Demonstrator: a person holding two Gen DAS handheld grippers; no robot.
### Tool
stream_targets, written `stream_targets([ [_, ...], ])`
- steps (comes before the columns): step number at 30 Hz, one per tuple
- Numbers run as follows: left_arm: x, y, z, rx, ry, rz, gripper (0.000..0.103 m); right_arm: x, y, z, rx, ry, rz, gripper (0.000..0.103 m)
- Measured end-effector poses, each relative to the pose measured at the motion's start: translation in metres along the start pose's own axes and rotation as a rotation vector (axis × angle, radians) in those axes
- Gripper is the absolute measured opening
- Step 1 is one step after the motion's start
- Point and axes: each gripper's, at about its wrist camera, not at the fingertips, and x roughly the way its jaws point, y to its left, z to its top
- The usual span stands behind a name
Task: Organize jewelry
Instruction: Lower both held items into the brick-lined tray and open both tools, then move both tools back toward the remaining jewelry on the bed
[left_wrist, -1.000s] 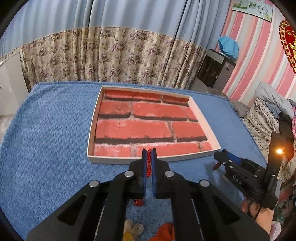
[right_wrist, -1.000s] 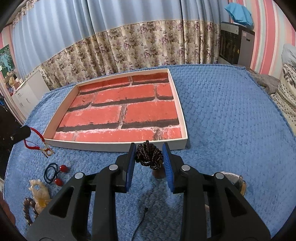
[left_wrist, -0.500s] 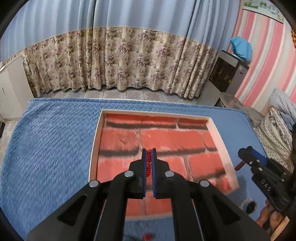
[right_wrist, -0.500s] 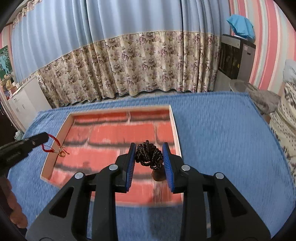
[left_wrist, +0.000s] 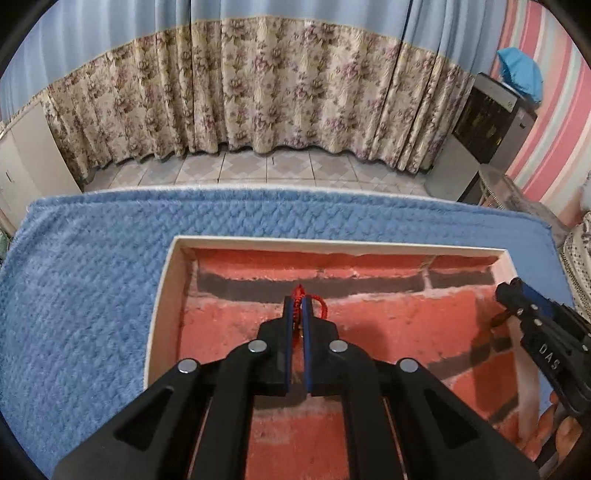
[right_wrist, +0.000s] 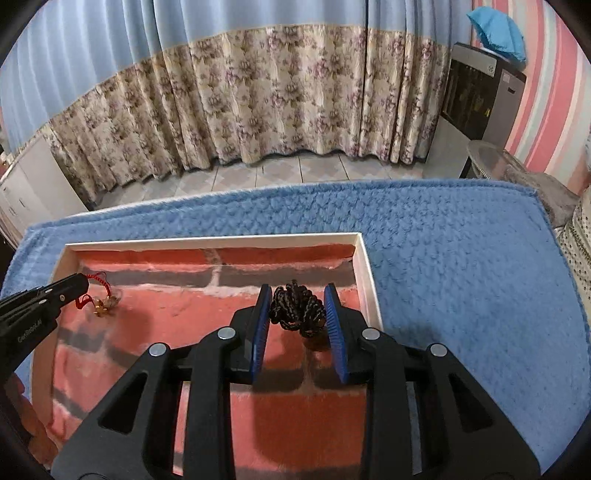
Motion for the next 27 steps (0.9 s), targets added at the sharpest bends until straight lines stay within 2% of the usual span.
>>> stream_targets([
  [5,0.013,0.002,-0.003,0.01,0.03,0.015,0.006,0.014,-0.002,0.0,-0.018,0.042,-0.002,0.03],
  [8,0.015,0.001,-0.005,0.018,0.043,0.032,0.007,0.024,-0.01,-0.003,0.026,0.091,0.036,0.03],
  [11,0.015,0.001,-0.006,0.022,0.058,0.035,0.007,0.027,-0.012,-0.004,0.017,0.114,0.024,0.032],
  [14,0.012,0.002,-0.01,0.025,0.073,0.044,0.007,0.022,-0.014,-0.005,0.029,0.107,0.034,0.036],
  [16,0.006,0.003,-0.013,0.027,0.075,0.047,0.013,0.012,-0.016,-0.006,0.047,0.083,0.058,0.048],
  [17,0.0,0.004,-0.016,0.028,0.065,0.051,0.027,0.007,-0.017,-0.005,0.048,0.072,0.062,0.054],
  [18,-0.009,0.006,-0.02,0.03,0.046,0.06,0.046,-0.004,-0.017,-0.004,0.04,0.051,0.059,0.056],
  [19,-0.018,0.006,-0.022,0.03,0.023,0.066,0.053,-0.013,-0.018,-0.002,0.029,0.034,0.057,0.056],
  [25,-0.076,0.012,-0.036,0.037,-0.045,0.048,0.058,-0.084,-0.028,-0.001,0.032,-0.072,0.104,0.065],
  [27,-0.104,0.012,-0.043,0.039,-0.081,0.049,0.07,-0.11,-0.031,-0.003,0.018,-0.109,0.108,0.072],
])
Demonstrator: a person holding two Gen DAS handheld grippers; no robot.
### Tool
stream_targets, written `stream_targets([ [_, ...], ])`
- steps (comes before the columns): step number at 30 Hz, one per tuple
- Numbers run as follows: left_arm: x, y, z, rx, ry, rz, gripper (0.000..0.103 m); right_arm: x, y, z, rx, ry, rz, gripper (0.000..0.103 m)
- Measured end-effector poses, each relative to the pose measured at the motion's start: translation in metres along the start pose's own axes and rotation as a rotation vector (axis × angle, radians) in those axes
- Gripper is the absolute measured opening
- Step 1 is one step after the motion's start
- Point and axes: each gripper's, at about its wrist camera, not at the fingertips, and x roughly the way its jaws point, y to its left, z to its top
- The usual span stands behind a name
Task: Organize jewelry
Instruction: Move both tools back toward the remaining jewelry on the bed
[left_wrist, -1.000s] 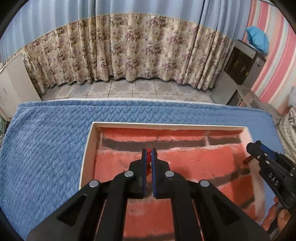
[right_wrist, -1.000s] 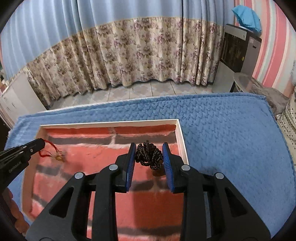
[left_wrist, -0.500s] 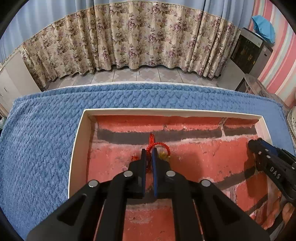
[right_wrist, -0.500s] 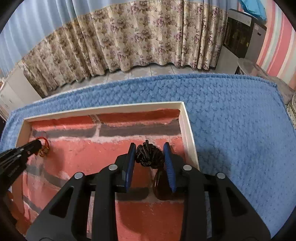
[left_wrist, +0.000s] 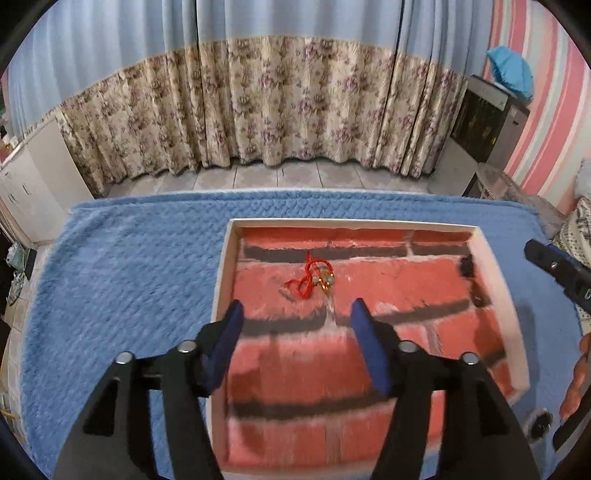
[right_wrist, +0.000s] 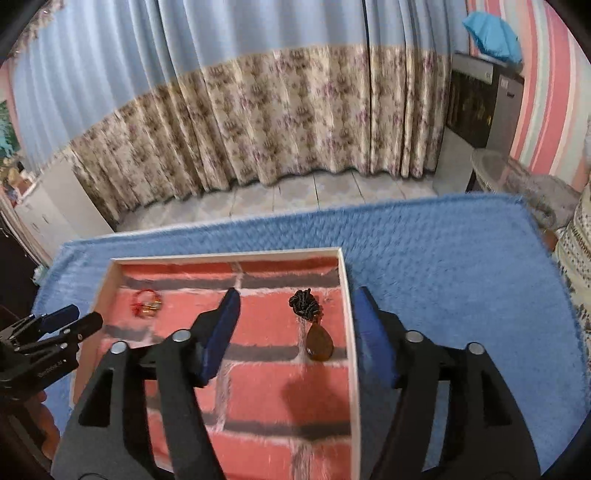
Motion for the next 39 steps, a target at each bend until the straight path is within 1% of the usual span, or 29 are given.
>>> stream_targets([
  [1,-0.014,0.002,-0.004,-0.006,-0.019,-0.001,0.073,-0.015,0.0,-0.002,-0.012,-0.017,-0.002,0.074],
  [3,-0.036,0.005,-0.01,-0.018,-0.046,-0.016,0.082,-0.04,0.0,-0.006,-0.023,-0.046,-0.004,0.082],
  [4,-0.051,0.006,-0.015,-0.023,-0.067,-0.021,0.083,-0.053,-0.001,-0.009,-0.024,-0.061,-0.004,0.084],
  [6,-0.076,0.004,-0.028,-0.014,-0.101,-0.016,0.084,-0.076,-0.003,-0.018,-0.024,-0.088,-0.003,0.092],
  [7,-0.087,0.003,-0.034,-0.008,-0.113,-0.013,0.086,-0.087,-0.004,-0.024,-0.025,-0.099,-0.004,0.095],
  [8,-0.098,0.001,-0.041,-0.006,-0.123,-0.007,0.093,-0.099,-0.004,-0.031,-0.028,-0.112,-0.006,0.098],
  [9,-0.104,0.003,-0.046,-0.007,-0.132,-0.007,0.096,-0.107,-0.004,-0.037,-0.033,-0.122,-0.007,0.099],
  [11,-0.12,0.004,-0.062,-0.007,-0.158,-0.023,0.096,-0.127,-0.005,-0.054,-0.049,-0.15,-0.012,0.099],
  [15,-0.144,0.001,-0.095,-0.01,-0.173,-0.041,0.096,-0.158,-0.006,-0.086,-0.052,-0.188,-0.023,0.099],
  [18,-0.153,-0.002,-0.118,-0.015,-0.177,-0.046,0.096,-0.178,-0.008,-0.113,-0.044,-0.219,-0.036,0.099],
  [21,-0.162,-0.004,-0.147,-0.015,-0.174,-0.05,0.096,-0.193,-0.01,-0.145,-0.051,-0.24,-0.059,0.099],
  [23,-0.163,-0.005,-0.165,-0.027,-0.172,-0.059,0.096,-0.196,-0.009,-0.16,-0.061,-0.252,-0.076,0.099],
  [24,-0.161,-0.005,-0.171,-0.027,-0.17,-0.06,0.096,-0.199,-0.01,-0.174,-0.076,-0.258,-0.097,0.099],
  [26,-0.162,-0.008,-0.189,-0.027,-0.17,-0.048,0.096,-0.203,-0.011,-0.195,-0.09,-0.266,-0.123,0.099],
  [30,-0.168,-0.012,-0.221,-0.031,-0.179,-0.051,0.096,-0.204,-0.017,-0.236,-0.09,-0.258,-0.13,0.099],
  [32,-0.168,-0.015,-0.232,-0.033,-0.183,-0.05,0.096,-0.203,-0.02,-0.251,-0.085,-0.252,-0.13,0.099],
  [36,-0.168,-0.026,-0.256,-0.006,-0.18,-0.046,0.096,-0.207,-0.024,-0.285,-0.098,-0.263,-0.158,0.099],
  [39,-0.164,-0.032,-0.265,0.003,-0.18,-0.04,0.096,-0.205,-0.028,-0.303,-0.114,-0.248,-0.172,0.099],
])
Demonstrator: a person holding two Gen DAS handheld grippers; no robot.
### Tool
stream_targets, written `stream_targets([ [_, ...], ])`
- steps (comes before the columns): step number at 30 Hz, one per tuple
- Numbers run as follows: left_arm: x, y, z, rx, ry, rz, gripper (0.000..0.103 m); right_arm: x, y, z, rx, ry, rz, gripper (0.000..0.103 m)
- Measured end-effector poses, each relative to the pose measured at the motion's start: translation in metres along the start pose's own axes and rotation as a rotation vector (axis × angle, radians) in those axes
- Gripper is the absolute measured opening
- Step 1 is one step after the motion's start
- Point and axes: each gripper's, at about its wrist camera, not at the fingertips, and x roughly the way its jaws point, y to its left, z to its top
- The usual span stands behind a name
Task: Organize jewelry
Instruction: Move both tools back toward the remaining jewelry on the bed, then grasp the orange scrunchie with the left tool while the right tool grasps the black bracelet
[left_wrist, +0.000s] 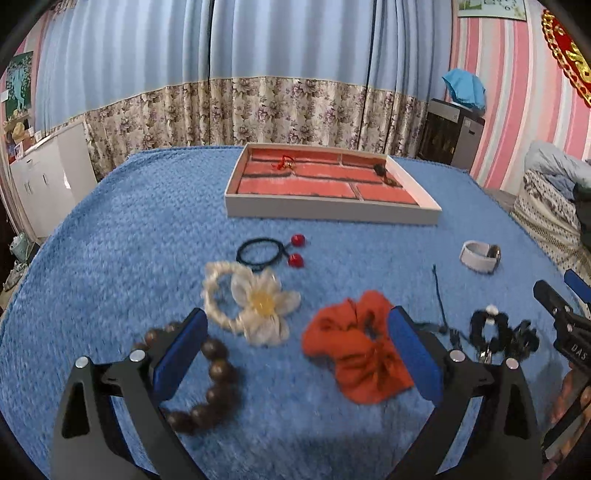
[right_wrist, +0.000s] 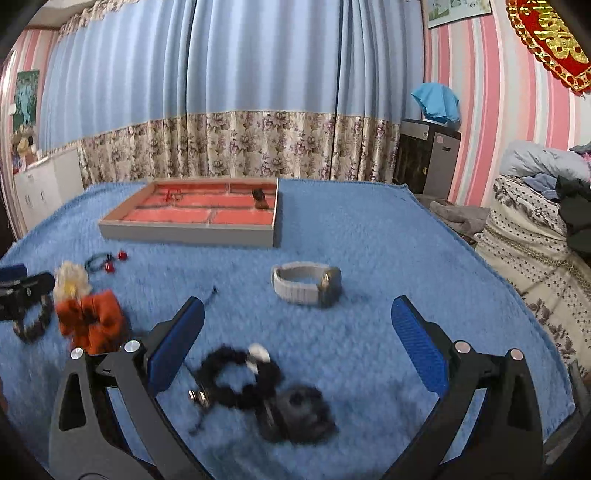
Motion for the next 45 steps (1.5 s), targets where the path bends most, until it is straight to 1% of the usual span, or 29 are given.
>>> stream_targets([
  [4,0.012,-0.004,-0.012,0.007,0.032,-0.017,0.096,0.004,-0.006,-0.018,0.011,0.032,-0.003,0.099],
  [7,0.021,-0.006,-0.016,0.002,0.055,-0.031,0.096,0.004,-0.013,-0.025,0.032,0.044,-0.004,0.098],
  [11,0.029,-0.008,-0.018,0.007,0.069,-0.033,0.096,0.01,-0.014,-0.031,0.02,0.08,-0.009,0.098],
  [15,0.037,-0.008,-0.018,0.001,0.08,-0.035,0.096,0.016,-0.015,-0.035,0.019,0.111,0.0,0.094],
  [18,0.043,-0.008,-0.017,0.004,0.093,-0.04,0.096,0.021,-0.014,-0.038,0.012,0.133,0.003,0.086],
  [20,0.046,-0.008,-0.016,0.005,0.099,-0.044,0.095,0.023,-0.015,-0.038,0.017,0.145,0.005,0.082],
  [23,0.051,-0.008,-0.015,0.004,0.111,-0.055,0.095,0.028,-0.017,-0.039,0.027,0.164,0.015,0.078],
  [26,0.054,-0.009,-0.015,0.014,0.119,-0.065,0.095,0.032,-0.02,-0.04,0.044,0.184,0.035,0.077],
  [28,0.056,-0.01,-0.015,0.019,0.123,-0.073,0.089,0.032,-0.021,-0.04,0.047,0.187,0.039,0.076],
  [30,0.058,-0.011,-0.015,0.024,0.135,-0.088,0.076,0.032,-0.019,-0.04,0.039,0.189,0.04,0.073],
  [31,0.061,-0.011,-0.016,0.026,0.144,-0.097,0.072,0.033,-0.018,-0.04,0.032,0.192,0.041,0.073],
  [32,0.062,-0.012,-0.016,0.027,0.149,-0.101,0.063,0.033,-0.017,-0.04,0.027,0.195,0.046,0.071],
  [33,0.063,-0.012,-0.016,0.028,0.155,-0.108,0.055,0.034,-0.017,-0.04,0.025,0.2,0.048,0.066],
  [35,0.065,-0.011,-0.017,0.025,0.163,-0.114,0.051,0.036,-0.016,-0.041,0.024,0.21,0.061,0.06],
  [37,0.065,-0.011,-0.017,0.021,0.162,-0.118,0.047,0.036,-0.015,-0.04,0.017,0.21,0.065,0.058],
  [39,0.065,-0.012,-0.017,0.021,0.162,-0.12,0.041,0.036,-0.012,-0.041,0.001,0.21,0.067,0.051],
  [41,0.064,-0.011,-0.018,0.021,0.161,-0.115,0.038,0.036,-0.009,-0.041,-0.013,0.207,0.067,0.046],
  [45,0.063,-0.012,-0.018,0.023,0.157,-0.113,0.032,0.035,-0.009,-0.041,-0.013,0.201,0.058,0.046],
])
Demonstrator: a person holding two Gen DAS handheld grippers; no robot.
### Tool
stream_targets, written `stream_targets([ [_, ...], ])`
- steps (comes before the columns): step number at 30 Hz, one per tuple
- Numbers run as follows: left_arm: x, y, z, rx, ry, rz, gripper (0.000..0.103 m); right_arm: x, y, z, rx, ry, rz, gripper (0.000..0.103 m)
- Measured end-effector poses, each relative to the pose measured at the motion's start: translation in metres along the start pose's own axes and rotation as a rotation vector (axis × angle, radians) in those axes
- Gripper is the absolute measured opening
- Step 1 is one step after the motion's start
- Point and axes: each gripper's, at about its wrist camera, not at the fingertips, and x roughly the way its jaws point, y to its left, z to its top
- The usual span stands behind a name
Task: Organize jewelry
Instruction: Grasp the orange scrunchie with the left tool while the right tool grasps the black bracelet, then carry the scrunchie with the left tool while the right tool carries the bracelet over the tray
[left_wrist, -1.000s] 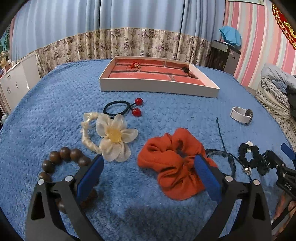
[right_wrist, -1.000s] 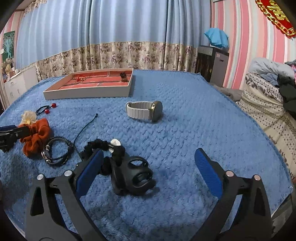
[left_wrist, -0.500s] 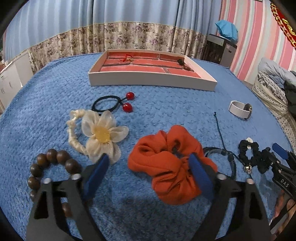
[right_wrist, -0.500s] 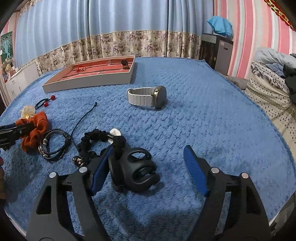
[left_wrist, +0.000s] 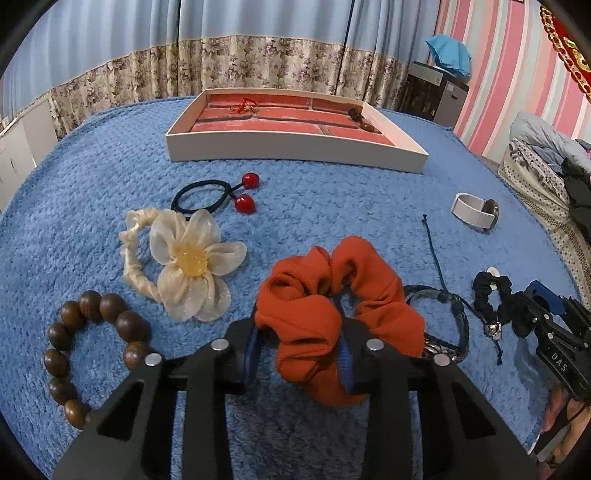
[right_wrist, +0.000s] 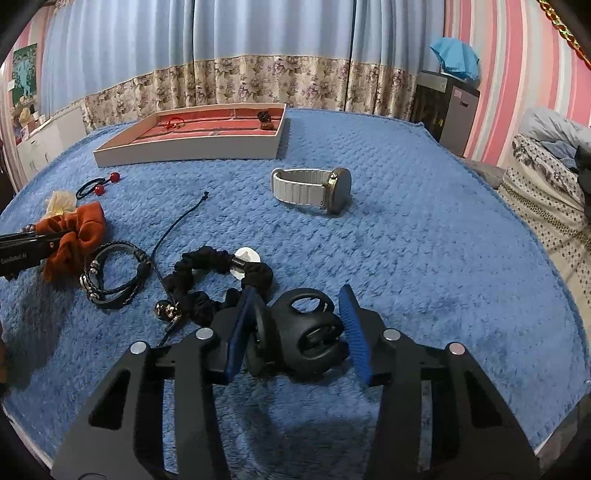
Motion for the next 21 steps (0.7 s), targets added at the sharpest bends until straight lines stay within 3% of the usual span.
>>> stream_targets([
  [12,-0.009,-0.005,0.0,0.026,-0.037,0.038,0.022,-0.009,-0.008,0.008,0.036,-0.016,-0.043,0.046],
  [21,-0.039,-0.015,0.017,0.053,-0.11,0.054,0.022,-0.032,-0.005,0.049,0.029,-0.102,-0.021,0.046],
])
